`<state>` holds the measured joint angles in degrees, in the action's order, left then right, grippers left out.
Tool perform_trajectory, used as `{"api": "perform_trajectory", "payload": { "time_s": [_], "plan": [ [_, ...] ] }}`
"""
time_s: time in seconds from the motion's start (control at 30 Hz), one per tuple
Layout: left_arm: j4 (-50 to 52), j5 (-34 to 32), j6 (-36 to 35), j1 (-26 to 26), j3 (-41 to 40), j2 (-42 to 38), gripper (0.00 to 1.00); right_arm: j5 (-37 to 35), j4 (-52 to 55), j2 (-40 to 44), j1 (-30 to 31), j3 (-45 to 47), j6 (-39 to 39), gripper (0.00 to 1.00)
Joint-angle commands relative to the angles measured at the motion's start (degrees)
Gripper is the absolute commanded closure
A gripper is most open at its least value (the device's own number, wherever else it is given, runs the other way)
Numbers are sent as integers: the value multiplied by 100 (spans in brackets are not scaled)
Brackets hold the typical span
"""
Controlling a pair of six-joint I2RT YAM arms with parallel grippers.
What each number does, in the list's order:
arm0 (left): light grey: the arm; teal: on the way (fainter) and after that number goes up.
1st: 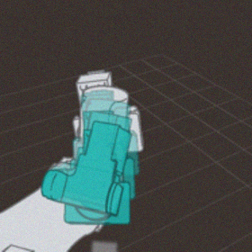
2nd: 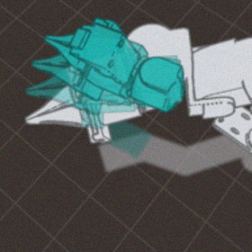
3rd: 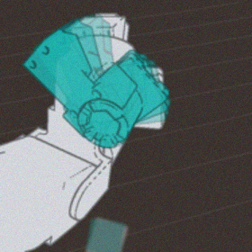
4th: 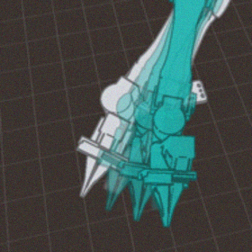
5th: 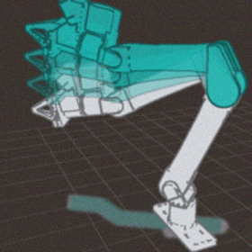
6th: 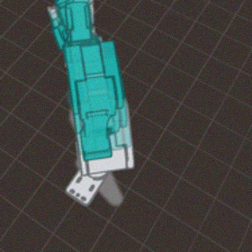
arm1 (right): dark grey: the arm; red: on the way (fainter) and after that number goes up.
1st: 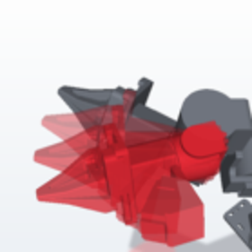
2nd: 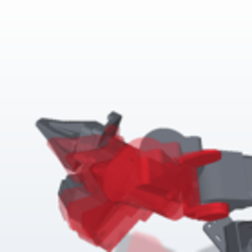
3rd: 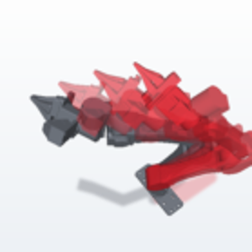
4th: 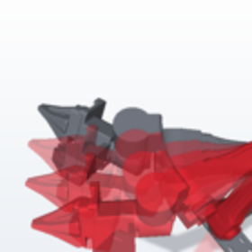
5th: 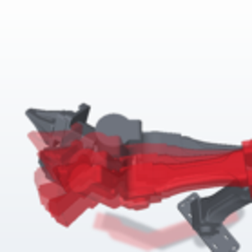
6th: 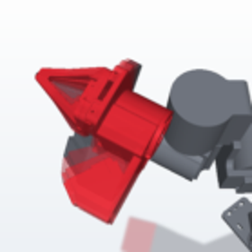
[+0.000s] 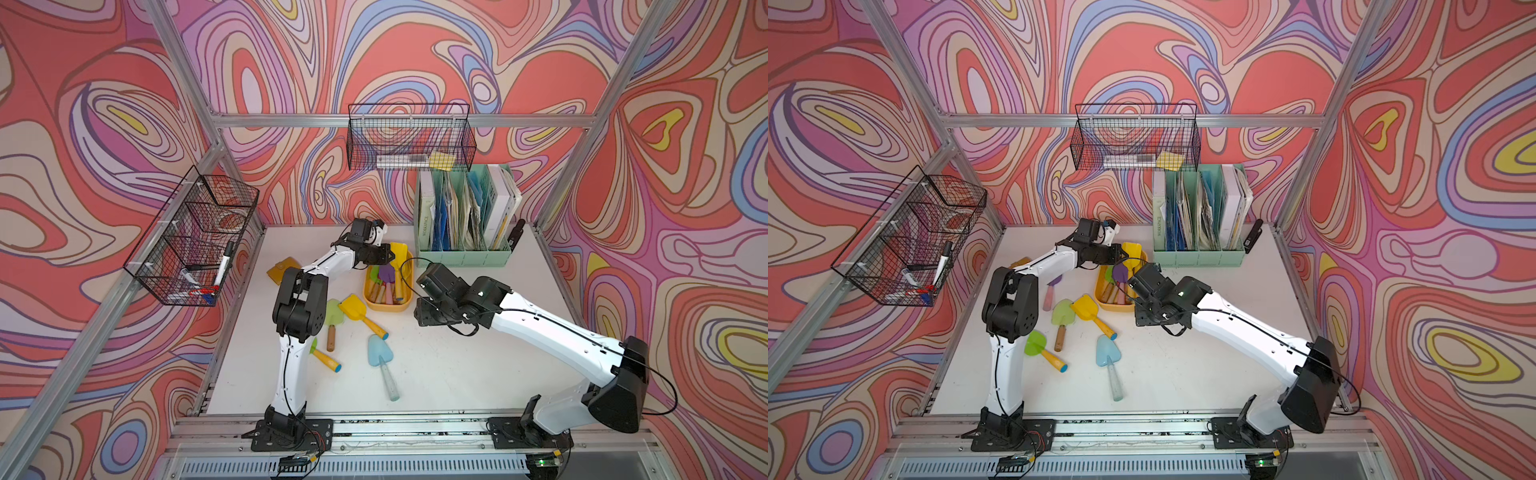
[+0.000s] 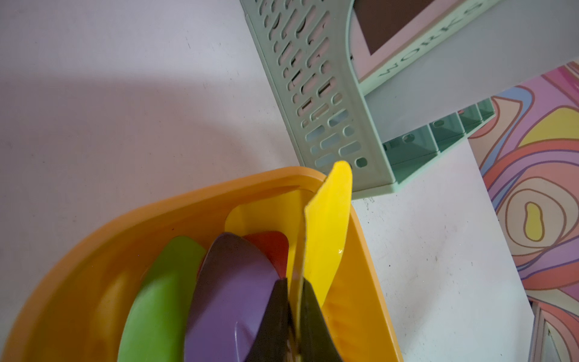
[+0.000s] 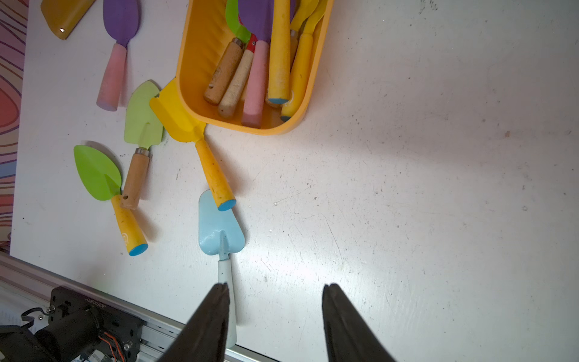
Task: Put the shovel into the storage box
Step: Place the shovel in the storage box.
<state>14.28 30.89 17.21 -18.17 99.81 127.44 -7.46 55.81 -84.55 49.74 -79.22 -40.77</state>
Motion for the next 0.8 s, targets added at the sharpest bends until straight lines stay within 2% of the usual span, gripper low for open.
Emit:
{"api": "perform_trajectory", "payload": {
  "time_s": [0.0,0.27,0.33,0.4,0.77],
  "plan": [
    [534,182,-362,-2,341,192,100,-5,26,-47,-45,3,26,50],
    [1072,257,-552,1,664,387,100,19,-8,-50,-68,37,43,50],
    [1126,246,-546,1,693,413,90,25,-18,-49,-66,54,40,50],
    [1176,232,-535,2,702,444,88,30,-34,-42,-69,73,37,50],
    [1300,78,-504,-2,637,527,87,43,-74,5,-75,148,40,50]
  ]
}}
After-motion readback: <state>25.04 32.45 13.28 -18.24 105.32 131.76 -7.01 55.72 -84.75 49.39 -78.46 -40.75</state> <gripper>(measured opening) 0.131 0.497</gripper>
